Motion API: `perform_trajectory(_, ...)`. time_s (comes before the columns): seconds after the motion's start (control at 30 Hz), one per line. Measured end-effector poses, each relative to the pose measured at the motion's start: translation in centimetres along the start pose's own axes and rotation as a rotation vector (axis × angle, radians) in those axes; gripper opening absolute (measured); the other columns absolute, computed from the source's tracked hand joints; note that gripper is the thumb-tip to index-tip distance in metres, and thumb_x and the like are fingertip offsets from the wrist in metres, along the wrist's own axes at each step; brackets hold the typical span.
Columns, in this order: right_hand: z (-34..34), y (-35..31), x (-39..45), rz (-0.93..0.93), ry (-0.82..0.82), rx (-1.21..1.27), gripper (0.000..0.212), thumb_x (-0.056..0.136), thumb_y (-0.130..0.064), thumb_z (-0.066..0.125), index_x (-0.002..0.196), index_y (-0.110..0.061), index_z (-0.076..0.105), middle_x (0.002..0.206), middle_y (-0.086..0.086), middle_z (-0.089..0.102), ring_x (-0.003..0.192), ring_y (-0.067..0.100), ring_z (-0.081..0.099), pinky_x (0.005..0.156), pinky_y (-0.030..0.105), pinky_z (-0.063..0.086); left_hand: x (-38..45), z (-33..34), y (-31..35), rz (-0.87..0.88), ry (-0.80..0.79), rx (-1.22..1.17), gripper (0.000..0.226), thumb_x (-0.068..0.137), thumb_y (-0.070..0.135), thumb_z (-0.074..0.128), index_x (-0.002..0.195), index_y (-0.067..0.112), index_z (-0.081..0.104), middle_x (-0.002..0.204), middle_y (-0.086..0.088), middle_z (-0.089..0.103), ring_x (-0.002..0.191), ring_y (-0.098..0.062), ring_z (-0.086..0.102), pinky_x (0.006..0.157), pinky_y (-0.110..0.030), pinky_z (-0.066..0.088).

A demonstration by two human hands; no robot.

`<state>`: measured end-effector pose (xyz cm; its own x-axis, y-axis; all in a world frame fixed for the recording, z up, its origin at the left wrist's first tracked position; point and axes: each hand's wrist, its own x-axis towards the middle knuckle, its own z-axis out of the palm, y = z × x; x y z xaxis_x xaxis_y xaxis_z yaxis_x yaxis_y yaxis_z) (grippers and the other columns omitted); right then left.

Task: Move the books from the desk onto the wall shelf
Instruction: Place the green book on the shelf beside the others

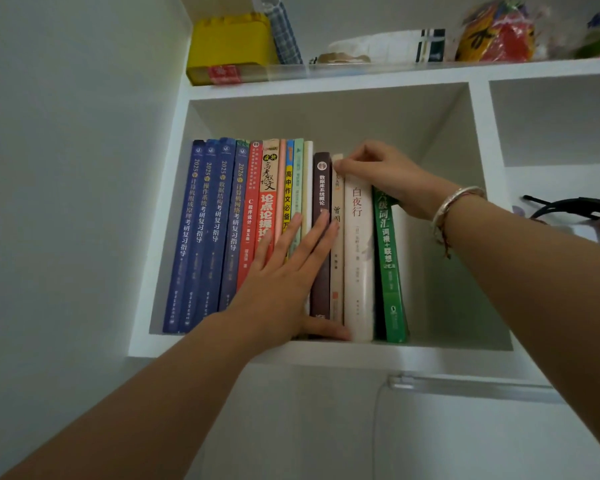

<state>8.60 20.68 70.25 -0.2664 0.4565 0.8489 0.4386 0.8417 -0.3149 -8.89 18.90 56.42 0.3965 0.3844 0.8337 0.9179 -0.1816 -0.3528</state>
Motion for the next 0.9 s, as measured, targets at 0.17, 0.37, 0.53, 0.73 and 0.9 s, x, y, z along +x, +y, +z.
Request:
perform_trajectory(0.17, -0.2, -0.2, -0.2, 0.005, -0.056, 0.036, 0.04, 0.082, -0.045, 0.067, 0.098, -0.014, 0.048, 0.1, 0.009, 0.072, 0.085, 0.025, 0.073, 0.074, 0.036, 0.061, 0.0, 0.2, -0.1, 0.002, 0.012, 0.002, 0.124, 0.055, 0.091, 0.035, 0.138, 0.032, -0.036, 0.145, 0.016, -0.042, 0.139, -0.017, -0.034, 0.109, -0.043, -0.021)
perform_trajectory(0.37, 0.3, -0.5, 0.6, 0.053, -0.013, 0.067, 0.029, 0.085, -0.042, 0.065, 0.085, -0.018, 0.048, 0.093, 0.006, 0.072, 0.085, 0.025, 0.071, 0.077, 0.037, 0.058, 0.1, 0.2, -0.1, 0.001, 0.013, -0.013, 0.124, 0.055, 0.09, 0.038, 0.139, 0.032, -0.034, 0.147, 0.016, -0.04, 0.139, -0.016, -0.035, 0.108, -0.041, -0.021)
perform_trajectory(0.53, 0.8, -0.5, 0.0, 0.057, 0.021, 0.153, 0.025, 0.085, -0.04, 0.065, 0.089, -0.017, 0.053, 0.087, 0.001, 0.069, 0.086, 0.023, 0.069, 0.077, 0.034, 0.057, 0.0, 0.2, -0.1, -0.007, 0.024, -0.027, 0.123, 0.055, 0.092, 0.034, 0.142, 0.033, -0.03, 0.15, 0.016, -0.037, 0.14, -0.015, -0.032, 0.112, -0.043, -0.018)
perform_trajectory(0.73, 2.6, 4.1, -3.5, 0.425, 0.297, 0.491, 0.103, 0.046, -0.097, 0.025, 0.116, -0.024, 0.045, 0.137, 0.012, 0.053, 0.122, 0.035, 0.055, 0.103, 0.055, 0.041, -0.1, 0.0, 1.4, -0.069, 0.036, -0.05, 0.109, 0.06, 0.09, 0.023, 0.142, 0.04, -0.027, 0.152, 0.011, -0.035, 0.14, -0.019, -0.033, 0.113, -0.047, -0.017)
perform_trajectory(0.9, 4.1, 4.7, -9.1, 0.79, 0.099, 0.52, 0.081, 0.084, -0.076, 0.014, 0.113, -0.014, 0.057, 0.1, 0.01, 0.064, 0.099, 0.027, 0.061, 0.094, 0.041, 0.047, 0.1, -0.1, 1.2, -0.064, -0.025, -0.021, 0.114, 0.059, 0.09, 0.031, 0.141, 0.039, -0.029, 0.15, 0.008, -0.04, 0.139, -0.022, -0.035, 0.111, -0.046, -0.019)
